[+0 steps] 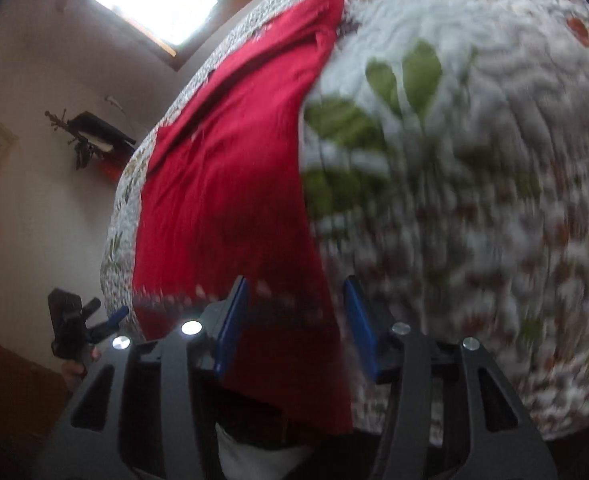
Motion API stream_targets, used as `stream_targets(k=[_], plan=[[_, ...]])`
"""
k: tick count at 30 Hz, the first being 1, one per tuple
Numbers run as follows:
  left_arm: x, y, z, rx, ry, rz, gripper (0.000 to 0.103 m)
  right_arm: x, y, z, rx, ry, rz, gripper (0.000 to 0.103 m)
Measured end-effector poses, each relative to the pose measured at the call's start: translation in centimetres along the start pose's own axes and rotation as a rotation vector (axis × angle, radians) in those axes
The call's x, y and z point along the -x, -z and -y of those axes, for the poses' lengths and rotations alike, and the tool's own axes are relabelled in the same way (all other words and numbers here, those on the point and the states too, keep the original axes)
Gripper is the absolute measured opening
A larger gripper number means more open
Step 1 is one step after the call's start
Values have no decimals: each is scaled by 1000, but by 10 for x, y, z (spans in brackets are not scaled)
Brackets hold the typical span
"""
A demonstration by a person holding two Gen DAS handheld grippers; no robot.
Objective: Fold small clothes
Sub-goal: 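Grasp the patterned hem band with both tools and lift it toward the collar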
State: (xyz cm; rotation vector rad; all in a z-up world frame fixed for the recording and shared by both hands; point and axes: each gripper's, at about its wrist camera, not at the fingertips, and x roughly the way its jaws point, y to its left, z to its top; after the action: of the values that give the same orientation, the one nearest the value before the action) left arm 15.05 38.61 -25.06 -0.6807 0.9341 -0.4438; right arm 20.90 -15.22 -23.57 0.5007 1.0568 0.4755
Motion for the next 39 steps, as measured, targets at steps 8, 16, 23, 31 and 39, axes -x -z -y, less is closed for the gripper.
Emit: stream_targets(k=[8,16,23,31,39], plan=[[-34,41,-18,-74,-28,-136,88,-16,64,24,-33,30,-68,53],[-37,44,-23,-72,23,-156,88,-43,70,-1,29,-1,-134,56],[-38,38,-31,-68,64,-186,86,-53,83,-5,-1,-71,-155,56],[-56,33,-21,-145,91,-293,60,-54,83,4,-24,-125,-171,58],[-65,32,-31,-103,133,-328,52,-57,74,10,-37,-146,-187,58]])
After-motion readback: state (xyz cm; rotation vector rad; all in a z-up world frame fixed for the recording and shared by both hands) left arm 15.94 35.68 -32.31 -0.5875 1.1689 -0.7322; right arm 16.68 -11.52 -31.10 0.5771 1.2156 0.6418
